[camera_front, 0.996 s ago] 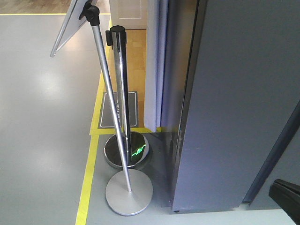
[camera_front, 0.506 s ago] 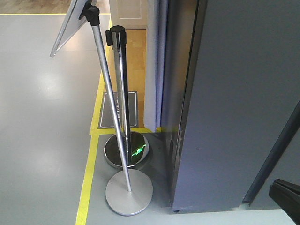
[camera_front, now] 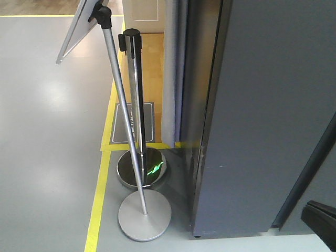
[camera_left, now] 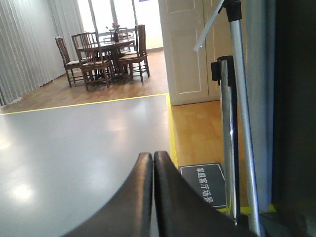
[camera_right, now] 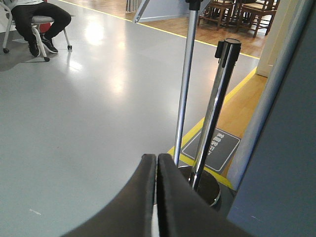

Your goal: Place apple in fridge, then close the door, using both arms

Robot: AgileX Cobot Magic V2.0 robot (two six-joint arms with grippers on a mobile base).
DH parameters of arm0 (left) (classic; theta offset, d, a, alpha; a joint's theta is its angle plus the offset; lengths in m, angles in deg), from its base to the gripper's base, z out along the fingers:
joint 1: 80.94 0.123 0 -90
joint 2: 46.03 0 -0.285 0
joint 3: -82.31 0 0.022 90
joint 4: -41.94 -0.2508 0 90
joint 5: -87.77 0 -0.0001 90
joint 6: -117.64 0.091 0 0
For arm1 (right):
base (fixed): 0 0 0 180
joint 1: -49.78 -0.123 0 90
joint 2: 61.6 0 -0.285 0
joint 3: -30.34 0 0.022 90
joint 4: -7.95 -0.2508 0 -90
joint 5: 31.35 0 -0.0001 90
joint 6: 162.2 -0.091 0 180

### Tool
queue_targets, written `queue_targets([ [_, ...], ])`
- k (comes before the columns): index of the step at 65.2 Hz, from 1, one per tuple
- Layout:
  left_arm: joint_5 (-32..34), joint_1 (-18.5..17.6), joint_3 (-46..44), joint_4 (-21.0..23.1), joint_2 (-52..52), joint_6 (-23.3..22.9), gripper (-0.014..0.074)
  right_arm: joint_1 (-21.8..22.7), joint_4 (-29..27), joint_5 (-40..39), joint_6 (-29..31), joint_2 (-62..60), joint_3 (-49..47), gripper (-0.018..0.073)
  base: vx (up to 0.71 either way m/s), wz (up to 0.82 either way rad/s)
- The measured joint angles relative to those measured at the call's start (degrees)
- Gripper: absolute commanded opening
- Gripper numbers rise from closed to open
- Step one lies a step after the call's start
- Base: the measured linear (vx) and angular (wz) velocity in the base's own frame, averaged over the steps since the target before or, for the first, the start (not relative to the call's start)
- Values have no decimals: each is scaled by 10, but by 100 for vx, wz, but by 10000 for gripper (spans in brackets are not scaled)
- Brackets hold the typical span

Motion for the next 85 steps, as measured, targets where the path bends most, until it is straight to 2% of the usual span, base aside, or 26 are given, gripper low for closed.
queue_targets([
  [15,0,0,0,0,0,0,-5,-2,7,-1,2,0,0,-5,0,0],
  [22,0,0,0,0,0,0,-5,-19,37,-3,0,0,0,-5,0,0],
  [27,0,0,0,0,0,0,-5,-37,79,-13,-22,0,2,-5,0,0],
  [34,0,0,0,0,0,0,-5,-58,128,-67,-104,-9,24,-5,0,0],
  [41,0,0,0,0,0,0,-5,-65,200,-158,-229,-44,80,-5,0,0],
  [52,0,0,0,0,0,0,-5,-66,345,-240,-428,-107,149,-5,0,0],
  [60,0,0,0,0,0,0,-5,-66,443,-282,-543,-148,199,-5,0,0],
  [66,0,0,0,0,0,0,-5,-66,492,-335,-598,-165,240,-5,0,0],
  [74,0,0,0,0,0,0,-5,-66,523,-435,-649,-169,294,-5,0,0],
  [85,0,0,0,0,0,0,-5,-66,529,-488,-658,-169,302,-5,0,0],
])
